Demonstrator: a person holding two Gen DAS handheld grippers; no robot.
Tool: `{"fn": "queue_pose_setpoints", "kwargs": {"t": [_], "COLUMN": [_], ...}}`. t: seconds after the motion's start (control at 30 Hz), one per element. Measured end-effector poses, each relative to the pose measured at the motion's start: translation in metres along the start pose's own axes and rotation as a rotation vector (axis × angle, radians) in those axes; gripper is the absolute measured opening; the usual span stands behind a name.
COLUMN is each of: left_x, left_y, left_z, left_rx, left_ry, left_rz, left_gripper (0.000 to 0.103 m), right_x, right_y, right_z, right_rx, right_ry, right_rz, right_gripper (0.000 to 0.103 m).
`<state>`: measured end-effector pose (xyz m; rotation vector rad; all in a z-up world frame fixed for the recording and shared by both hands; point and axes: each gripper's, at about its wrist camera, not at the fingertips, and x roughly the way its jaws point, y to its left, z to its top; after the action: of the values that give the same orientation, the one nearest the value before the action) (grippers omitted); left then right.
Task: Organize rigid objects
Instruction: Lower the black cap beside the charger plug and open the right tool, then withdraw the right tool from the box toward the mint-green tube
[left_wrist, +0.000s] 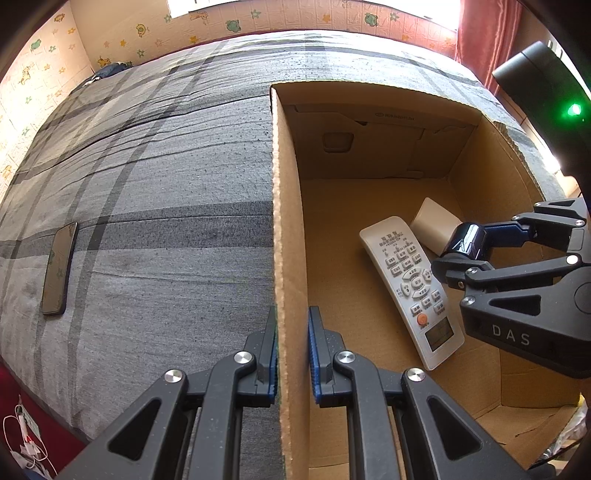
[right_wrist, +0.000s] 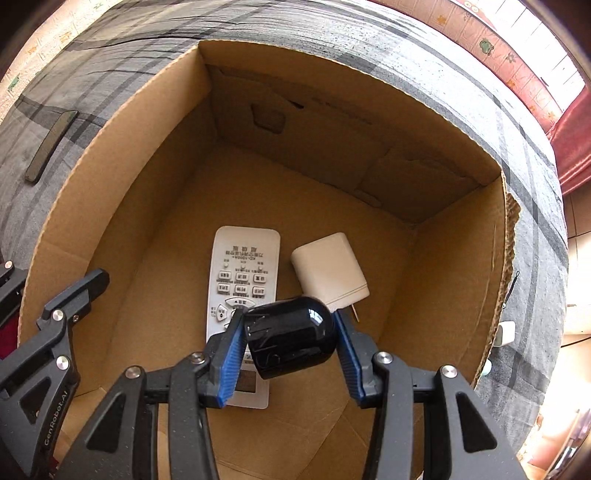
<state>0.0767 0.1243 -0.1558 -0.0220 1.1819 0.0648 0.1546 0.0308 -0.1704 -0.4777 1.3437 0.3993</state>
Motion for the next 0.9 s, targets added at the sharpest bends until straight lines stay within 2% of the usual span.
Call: {"fn": "queue_pose_setpoints", "kwargs": {"t": [0.1,0.17,0.27,0.33,0.37,0.5,0.6,0.9], "left_x": [0.0,0.0,0.0,0.0,0.0,0.0,0.0,0.0], "left_y": [0.0,0.0,0.0,0.0,0.0,0.002,0.001,0.0], "left_z": [0.0,0.0,0.0,0.0,0.0,-0.001,0.0,0.0], "left_rx": [0.001,0.001,0.001,0.0,0.001,-0.006,-0.001,-0.001], "left_ry": [0.0,0.0,0.0,-0.001,-0.001,0.001,0.001,0.002], "left_rz": [0.001,0.001,0.0,0.0,0.0,-0.005,0.001,0.002], "left_gripper": [0.014,0.014,0.014,0.014,0.013,0.014,0.014,0.014], "right_x": [0.004,0.005,0.004,0.005,0.004,0.001,-0.007,-0.039], "right_y": [-0.002,-0.001,-0.001,0.004,0.007,0.011,0.01,0.012], "right_z": [0.0,0.0,0.0,0.001,0.001,0.001,0.002,0.007], "right_rx": [-0.001,-0.006,0.002,-0.009,-0.017,-0.025,-0.025,-0.015], "right_ry": [0.01,0.01,-0.006,0.0,-0.003,-0.038,-0.083,-0.175], "right_rz": [-0.002,-0.014,0.027,0.07,0.083,0.038,-0.006,-0.019], "right_gripper": [0.049,0.052,0.068,0.086,0.09,0.093,0.1,0.103]}}
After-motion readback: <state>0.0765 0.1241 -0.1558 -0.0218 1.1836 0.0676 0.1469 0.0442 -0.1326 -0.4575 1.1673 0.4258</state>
